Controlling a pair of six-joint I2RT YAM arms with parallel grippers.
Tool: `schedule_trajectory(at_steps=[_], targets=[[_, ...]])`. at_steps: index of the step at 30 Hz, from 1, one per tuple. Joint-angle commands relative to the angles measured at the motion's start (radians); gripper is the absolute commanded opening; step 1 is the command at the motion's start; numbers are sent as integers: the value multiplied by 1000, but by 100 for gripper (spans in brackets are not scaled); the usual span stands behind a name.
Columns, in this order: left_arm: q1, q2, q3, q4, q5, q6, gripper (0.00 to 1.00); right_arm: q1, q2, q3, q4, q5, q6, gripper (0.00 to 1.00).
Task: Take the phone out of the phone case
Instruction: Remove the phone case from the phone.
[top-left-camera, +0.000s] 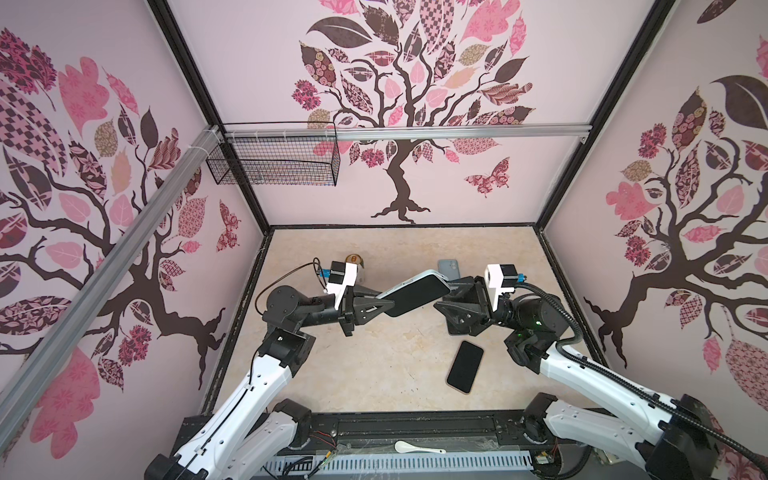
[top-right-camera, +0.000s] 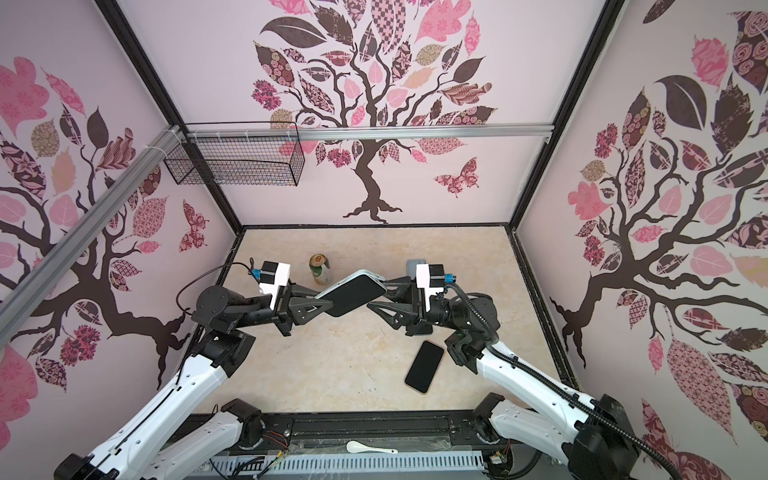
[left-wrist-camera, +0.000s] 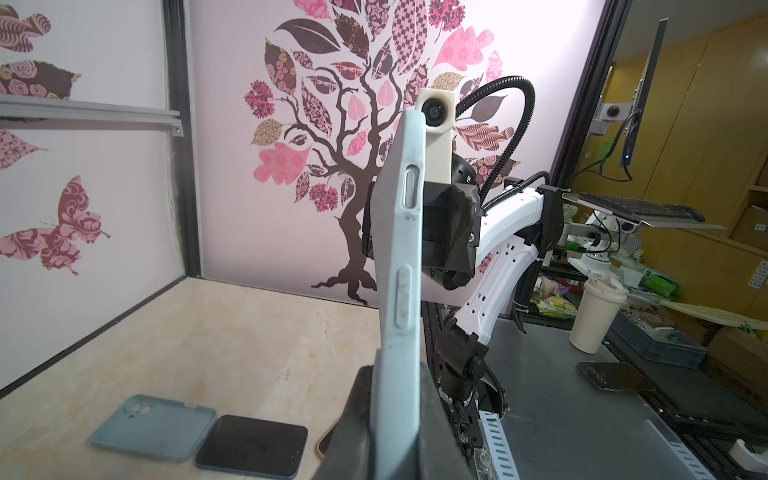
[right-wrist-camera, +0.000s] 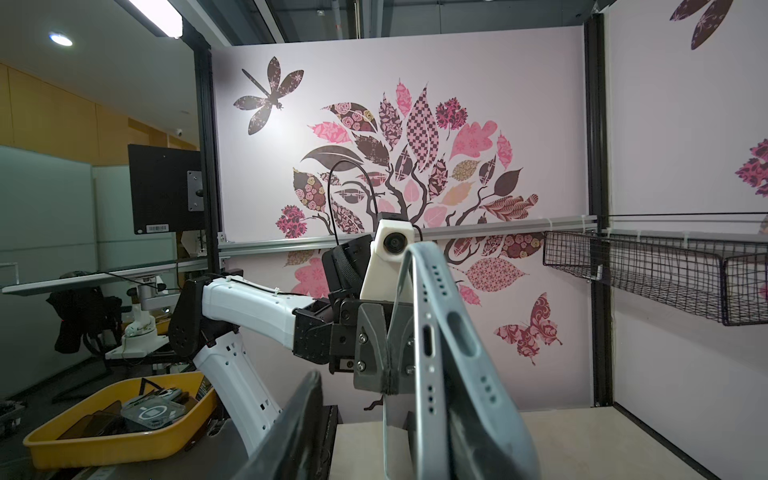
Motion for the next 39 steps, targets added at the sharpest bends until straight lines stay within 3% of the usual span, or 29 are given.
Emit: schedule_trajectory(at_steps=[1, 9, 23, 26, 32, 37, 39], targets=[[-6, 12, -5, 102, -123, -85, 0, 36, 12, 42, 42, -93, 9, 41], [-33, 32, -8, 125, -140, -93, 0, 41, 26, 53, 40, -82, 11, 33], [-55, 46, -19, 139, -163, -100, 0, 40, 29, 50, 23, -58, -3, 10], [-56, 46, -20, 139, -162, -100, 0, 42, 28, 51, 12, -62, -6, 11], [-57, 45, -22, 136, -164, -97, 0, 40, 13, 45, 9, -42, -26, 0], [-57, 61, -11, 74, -173, -85, 0, 41, -17, 36, -26, -11, -67, 0], [-57, 69, 6, 34, -170, -75, 22, 40, -36, 33, -69, 9, -93, 0]])
